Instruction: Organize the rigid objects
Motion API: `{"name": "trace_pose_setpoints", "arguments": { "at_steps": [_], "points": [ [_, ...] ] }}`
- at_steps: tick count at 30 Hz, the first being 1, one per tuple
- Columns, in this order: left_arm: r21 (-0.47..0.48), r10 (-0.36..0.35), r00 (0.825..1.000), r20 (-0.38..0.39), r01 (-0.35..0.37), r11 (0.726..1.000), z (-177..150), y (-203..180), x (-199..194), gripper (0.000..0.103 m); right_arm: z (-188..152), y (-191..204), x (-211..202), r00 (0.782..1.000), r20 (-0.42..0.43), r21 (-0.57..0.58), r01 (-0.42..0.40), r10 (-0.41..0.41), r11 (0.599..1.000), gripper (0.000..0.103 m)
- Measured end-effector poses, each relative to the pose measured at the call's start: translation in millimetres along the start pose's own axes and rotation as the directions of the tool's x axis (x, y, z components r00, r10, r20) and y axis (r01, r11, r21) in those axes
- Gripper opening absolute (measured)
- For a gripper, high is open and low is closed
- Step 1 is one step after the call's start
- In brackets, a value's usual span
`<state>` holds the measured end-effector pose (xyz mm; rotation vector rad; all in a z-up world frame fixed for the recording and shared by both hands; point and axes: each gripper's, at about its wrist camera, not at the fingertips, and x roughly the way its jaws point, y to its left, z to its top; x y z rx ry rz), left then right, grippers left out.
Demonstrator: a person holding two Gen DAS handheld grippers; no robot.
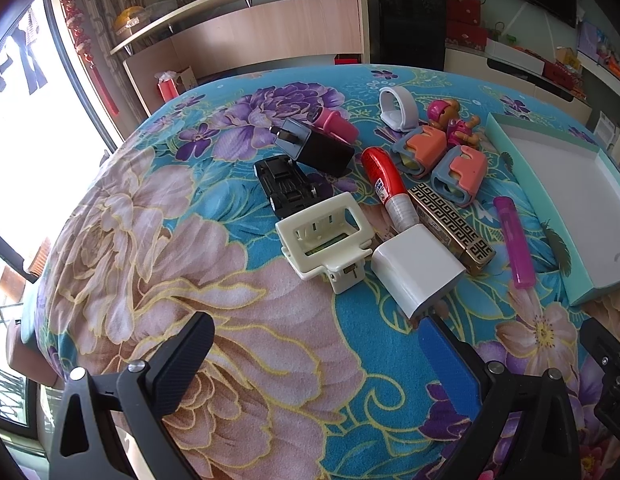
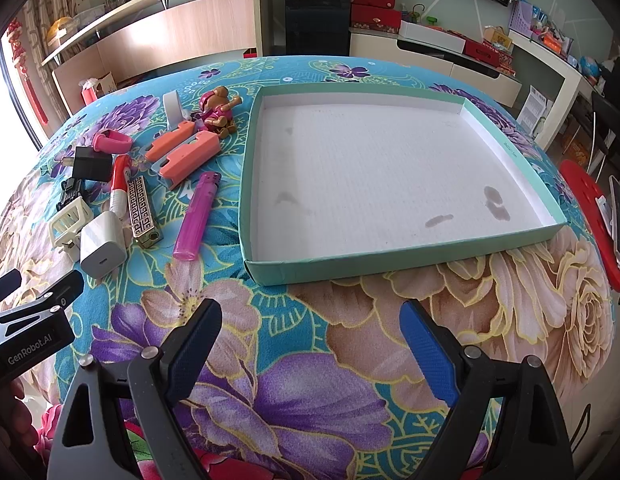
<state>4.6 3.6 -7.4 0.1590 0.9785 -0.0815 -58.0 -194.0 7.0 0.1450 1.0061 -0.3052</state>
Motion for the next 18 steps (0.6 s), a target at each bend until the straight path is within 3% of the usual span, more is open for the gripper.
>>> {"name": "trace_pose_setpoints", "arguments": {
  "at_steps": [5, 10, 15, 18],
  "points": [
    [-0.005, -0.048, 0.998, -0.038, 0.048, 0.999, 5, 8, -2, 0.103, 2, -6, -5, 0.999, 0.006, 0.02, -0.05, 0.05, 0.999, 0.091],
    [0.007, -0.053, 0.998, -0.017, 0.053, 0.999, 13, 20, -3, 0.103, 19, -10, -19, 0.994, 0.035, 0.012, -0.108, 0.108, 0.994, 0.091],
    [-0.015, -0.036, 0.999, -0.037, 0.035, 0.999, 24, 38, 1, 0.103, 47, 4, -29, 0.979, 0.054, -0.02, -0.197, 0.197, 0.98, 0.091],
    [-0.015, -0.068, 0.996, -0.05, 0.067, 0.998, 28, 39, 6, 0.103, 56, 20, -26, 0.973, 0.044, -0.051, -0.223, 0.225, 0.973, 0.091]
  ]
}}
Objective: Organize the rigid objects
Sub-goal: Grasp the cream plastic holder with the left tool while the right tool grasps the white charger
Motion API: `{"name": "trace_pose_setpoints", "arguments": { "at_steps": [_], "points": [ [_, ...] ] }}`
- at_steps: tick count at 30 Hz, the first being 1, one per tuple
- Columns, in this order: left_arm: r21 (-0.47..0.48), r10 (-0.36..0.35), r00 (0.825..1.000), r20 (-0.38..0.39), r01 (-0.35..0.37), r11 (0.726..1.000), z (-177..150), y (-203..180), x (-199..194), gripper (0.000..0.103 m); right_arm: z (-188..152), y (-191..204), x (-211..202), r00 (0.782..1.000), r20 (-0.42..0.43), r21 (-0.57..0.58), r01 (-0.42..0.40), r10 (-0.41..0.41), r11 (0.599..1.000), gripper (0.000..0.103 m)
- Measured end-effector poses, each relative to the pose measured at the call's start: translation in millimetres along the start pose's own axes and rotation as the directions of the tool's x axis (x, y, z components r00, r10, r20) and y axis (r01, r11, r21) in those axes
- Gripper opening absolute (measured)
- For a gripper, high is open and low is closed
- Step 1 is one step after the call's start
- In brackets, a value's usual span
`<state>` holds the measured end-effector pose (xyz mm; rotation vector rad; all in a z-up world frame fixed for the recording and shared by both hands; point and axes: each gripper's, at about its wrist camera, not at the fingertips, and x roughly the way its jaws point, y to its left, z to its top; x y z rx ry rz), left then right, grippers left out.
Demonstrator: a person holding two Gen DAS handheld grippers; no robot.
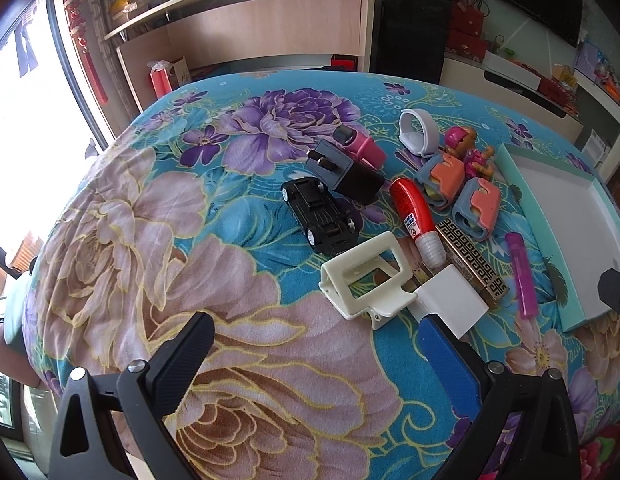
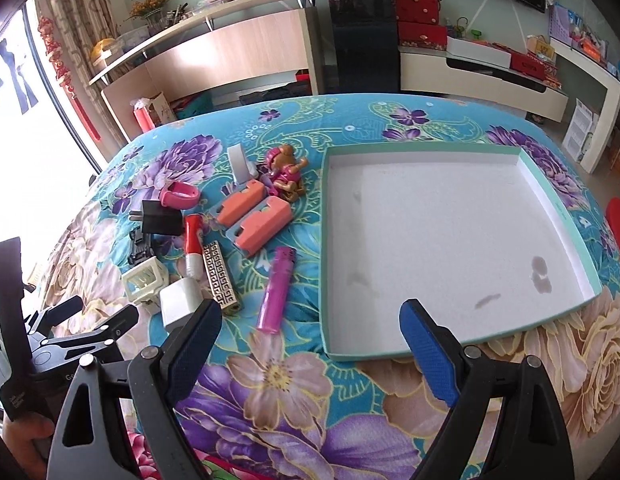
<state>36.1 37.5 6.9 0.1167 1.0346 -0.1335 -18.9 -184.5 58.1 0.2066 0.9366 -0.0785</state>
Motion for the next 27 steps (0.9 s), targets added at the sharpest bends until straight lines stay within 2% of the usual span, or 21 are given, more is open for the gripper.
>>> {"name": "trace_pose_setpoints", "arguments": {
  "at_steps": [5, 10, 16, 19, 21, 23, 25, 27],
  "points": [
    [0.005, -0.01, 1.0, -0.015, 0.01, 1.0, 8, 1, 11, 0.103, 1, 28, 19, 0.998, -0.044, -0.073, -0.056, 0.053, 0.996, 0.091],
    [0.046, -0.037, 0.999, -0.034, 0.038, 0.998, 17, -7, 26, 0.102, -1, 35, 33, 0.996, -0.078, -0.083, -0.046, 0.039, 0.996, 0.091],
    [-0.023, -0.088, 0.995, -0.044, 0.087, 0.996, 27, -8, 37, 0.101, -1, 32, 37, 0.996, -0.09, -0.072, -0.033, 0.027, 0.997, 0.091],
    [-0.047, -0.107, 0.994, -0.036, 0.105, 0.993, 29, -8, 38, 0.095, 0, 34, 38, 0.995, -0.093, -0.081, -0.027, 0.02, 0.996, 0.091],
    [-0.058, -0.112, 0.993, -0.032, 0.11, 0.992, 28, -5, 37, 0.088, -1, 36, 39, 0.995, -0.098, -0.093, -0.03, 0.021, 0.995, 0.091],
    [-0.062, -0.116, 0.992, -0.043, 0.113, 0.992, 26, -3, 38, 0.086, -2, 39, 39, 0.995, -0.099, -0.107, -0.033, 0.023, 0.994, 0.091],
    [-0.076, -0.138, 0.989, -0.049, 0.134, 0.988, 24, 0, 38, 0.082, -1, 42, 39, 0.995, -0.095, -0.122, -0.031, 0.02, 0.992, 0.091],
    [-0.088, -0.172, 0.984, -0.051, 0.167, 0.982, 22, 2, 38, 0.075, -1, 46, 39, 0.995, -0.095, -0.134, -0.038, 0.025, 0.99, 0.091]
  ]
}}
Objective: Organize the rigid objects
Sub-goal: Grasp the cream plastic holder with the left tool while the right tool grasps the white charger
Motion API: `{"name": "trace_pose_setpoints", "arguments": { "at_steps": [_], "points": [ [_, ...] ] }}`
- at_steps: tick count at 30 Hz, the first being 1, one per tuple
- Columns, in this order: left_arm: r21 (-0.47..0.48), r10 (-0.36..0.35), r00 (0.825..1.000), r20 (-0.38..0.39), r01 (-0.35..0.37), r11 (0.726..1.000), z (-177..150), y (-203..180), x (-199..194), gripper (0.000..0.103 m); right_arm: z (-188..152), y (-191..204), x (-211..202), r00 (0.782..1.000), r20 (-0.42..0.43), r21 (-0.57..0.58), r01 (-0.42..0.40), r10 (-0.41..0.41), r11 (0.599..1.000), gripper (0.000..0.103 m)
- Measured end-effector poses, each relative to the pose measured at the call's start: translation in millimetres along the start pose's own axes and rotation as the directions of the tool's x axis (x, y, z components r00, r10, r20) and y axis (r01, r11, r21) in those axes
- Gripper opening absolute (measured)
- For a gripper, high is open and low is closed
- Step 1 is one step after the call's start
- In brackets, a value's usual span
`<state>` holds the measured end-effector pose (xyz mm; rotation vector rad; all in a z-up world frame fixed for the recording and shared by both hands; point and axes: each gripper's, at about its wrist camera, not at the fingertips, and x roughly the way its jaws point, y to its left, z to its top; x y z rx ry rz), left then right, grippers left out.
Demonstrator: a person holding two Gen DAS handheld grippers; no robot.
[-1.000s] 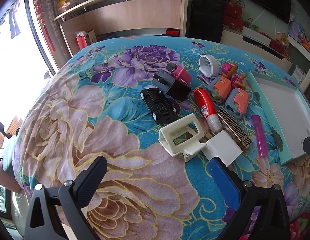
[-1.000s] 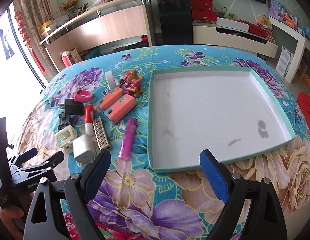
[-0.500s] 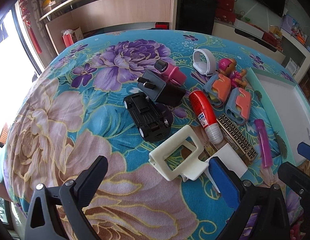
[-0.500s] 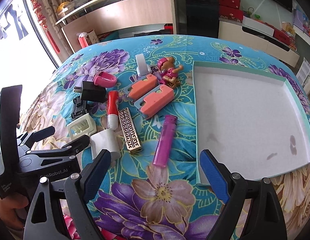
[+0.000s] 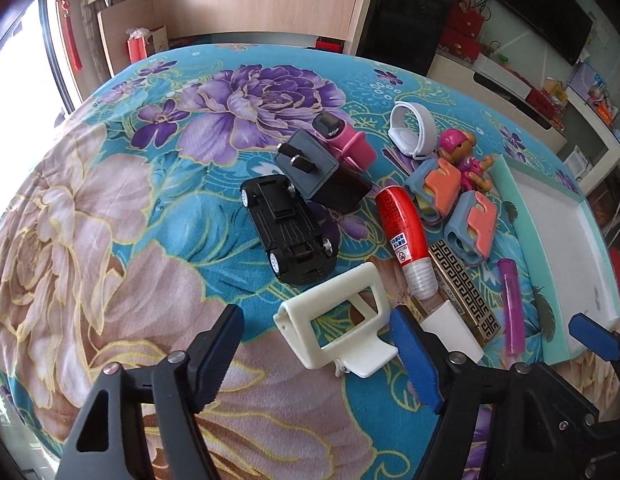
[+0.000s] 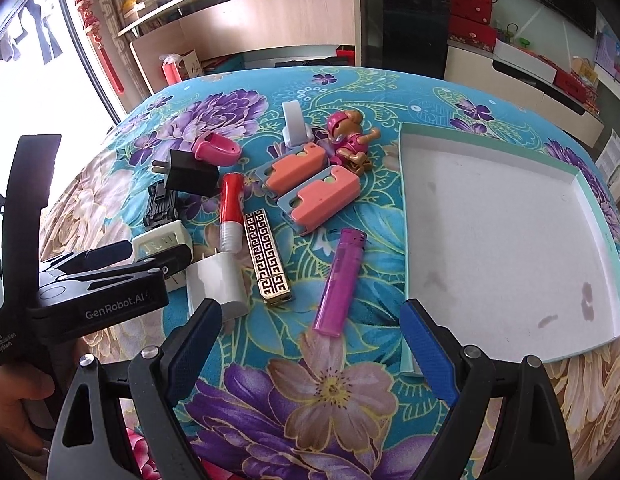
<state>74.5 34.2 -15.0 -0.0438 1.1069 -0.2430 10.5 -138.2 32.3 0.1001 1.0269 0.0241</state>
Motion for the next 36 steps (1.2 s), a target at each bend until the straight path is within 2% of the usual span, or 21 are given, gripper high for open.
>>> {"name": "trace_pose_setpoints", "arguments": {
  "at_steps": [1, 5, 13, 18, 25, 26, 27, 31, 33, 36],
  "points": [
    [-0.001, -0.001, 1.0, -0.001, 0.001, 1.0, 0, 0, 0, 0.074, 0, 2, 0, 1.0, -0.001, -0.005, -0.003, 0.003, 1.0, 0.091],
    [-0.009, -0.025, 1.0, 0.006, 0.025, 1.0, -1, 3, -4, 0.062, 1, 12, 1, 1.0, -0.002, -0.037, -0.012, 0.012, 0.999, 0.091],
    [-0.037, 0.007, 1.0, 0.009, -0.007, 0.999, -5, 23, -12, 0.062, 3, 39, 9, 0.999, -0.005, -0.132, -0.043, 0.042, 0.99, 0.09],
    [-0.06, 0.031, 1.0, 0.001, -0.031, 0.998, -11, 41, -18, 0.059, 5, 56, 17, 0.998, -0.018, -0.18, -0.06, 0.058, 0.982, 0.085],
    [-0.094, 0.026, 1.0, 0.001, -0.026, 0.995, -10, 56, -18, 0.06, 7, 75, 31, 0.997, -0.041, -0.228, -0.08, 0.073, 0.97, 0.083],
    [-0.094, 0.028, 1.0, 0.001, -0.027, 0.995, -10, 56, -17, 0.06, 6, 76, 33, 0.996, -0.046, -0.231, -0.083, 0.074, 0.969, 0.079],
    [-0.091, 0.029, 1.0, 0.003, -0.028, 0.995, -10, 55, -17, 0.06, 6, 77, 36, 0.996, -0.054, -0.233, -0.085, 0.074, 0.969, 0.071],
    [-0.088, 0.031, 0.999, 0.009, -0.03, 0.996, -8, 54, -14, 0.061, 5, 77, 48, 0.995, -0.08, -0.225, -0.081, 0.064, 0.971, 0.067],
    [-0.085, 0.037, 0.999, 0.006, -0.036, 0.996, -7, 53, -11, 0.062, 5, 75, 53, 0.994, -0.089, -0.212, -0.079, 0.061, 0.974, 0.061],
    [-0.078, 0.057, 0.998, -0.007, -0.057, 0.995, -6, 52, -3, 0.062, 4, 73, 59, 0.994, -0.093, -0.194, -0.079, 0.062, 0.978, 0.059]
  ]
}}
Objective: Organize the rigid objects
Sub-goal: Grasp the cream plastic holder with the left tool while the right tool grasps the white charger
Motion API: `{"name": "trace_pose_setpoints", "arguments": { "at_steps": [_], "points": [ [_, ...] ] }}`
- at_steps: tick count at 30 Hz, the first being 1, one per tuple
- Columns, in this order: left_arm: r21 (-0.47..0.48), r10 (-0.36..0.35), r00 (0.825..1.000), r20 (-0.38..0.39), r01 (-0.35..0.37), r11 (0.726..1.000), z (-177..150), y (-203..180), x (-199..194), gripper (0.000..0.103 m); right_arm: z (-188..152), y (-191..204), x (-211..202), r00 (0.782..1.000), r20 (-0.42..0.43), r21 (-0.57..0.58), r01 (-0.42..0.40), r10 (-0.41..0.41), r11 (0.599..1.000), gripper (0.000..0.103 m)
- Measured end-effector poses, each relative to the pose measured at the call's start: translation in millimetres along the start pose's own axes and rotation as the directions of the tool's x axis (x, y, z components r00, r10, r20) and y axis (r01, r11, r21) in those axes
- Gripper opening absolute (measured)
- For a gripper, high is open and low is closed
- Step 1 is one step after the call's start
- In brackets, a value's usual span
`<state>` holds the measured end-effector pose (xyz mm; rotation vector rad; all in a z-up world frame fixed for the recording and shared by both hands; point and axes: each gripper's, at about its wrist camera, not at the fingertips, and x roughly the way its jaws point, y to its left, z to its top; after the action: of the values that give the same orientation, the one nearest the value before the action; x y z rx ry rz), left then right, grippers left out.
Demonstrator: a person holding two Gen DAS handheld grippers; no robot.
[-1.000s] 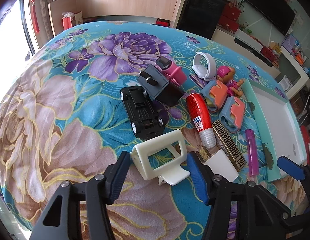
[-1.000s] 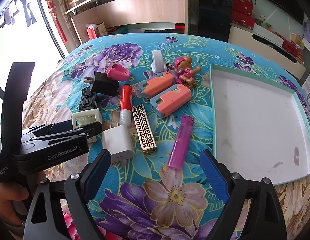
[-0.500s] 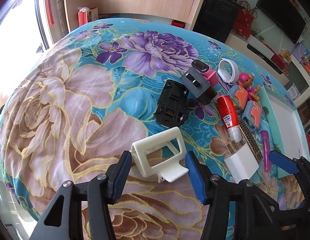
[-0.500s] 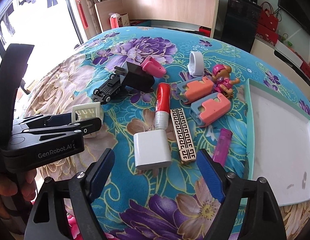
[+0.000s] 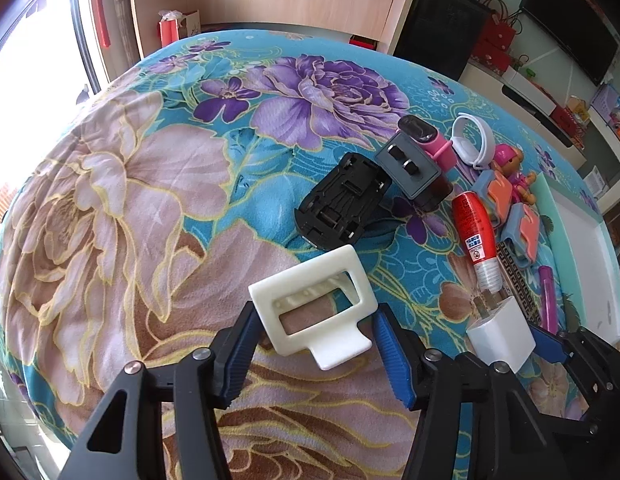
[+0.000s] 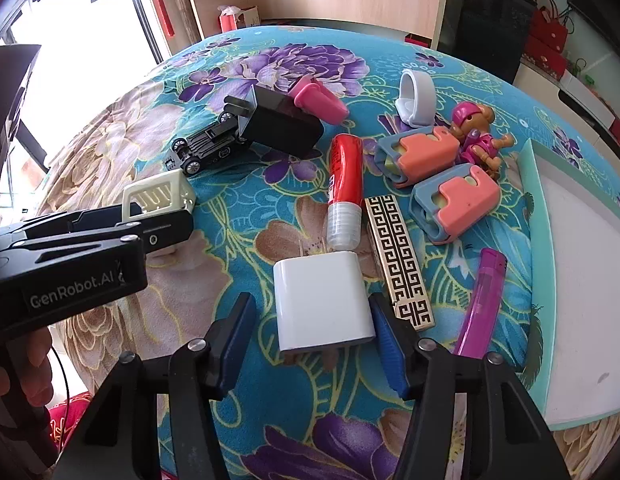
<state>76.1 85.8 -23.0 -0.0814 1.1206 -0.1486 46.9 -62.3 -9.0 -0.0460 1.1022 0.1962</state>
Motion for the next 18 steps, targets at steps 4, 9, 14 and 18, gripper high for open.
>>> {"name": "trace_pose_setpoints", "arguments": {
  "at_steps": [4, 9, 14, 18],
  "points": [
    [0.0, 0.01, 1.0, 0.012, -0.01, 1.0, 3, -1, 2, 0.062, 0, 0, 3, 1.0, 0.007, 0.004, 0.003, -0.003, 1.0, 0.059],
    [0.006, 0.027, 0.999, 0.021, -0.027, 1.0, 3, -2, 2, 0.06, 0, 1, 3, 1.0, 0.014, 0.002, 0.012, -0.012, 1.0, 0.059],
    [0.004, 0.035, 0.999, 0.023, -0.035, 0.999, 2, -2, -2, 0.058, 1, -1, 1, 1.0, 0.024, 0.014, 0.016, -0.016, 1.0, 0.047],
    [0.006, 0.043, 0.999, 0.026, -0.044, 0.999, 0, -2, -7, 0.058, 0, -4, -2, 1.0, 0.03, 0.032, -0.004, 0.003, 0.999, 0.045]
  ]
}}
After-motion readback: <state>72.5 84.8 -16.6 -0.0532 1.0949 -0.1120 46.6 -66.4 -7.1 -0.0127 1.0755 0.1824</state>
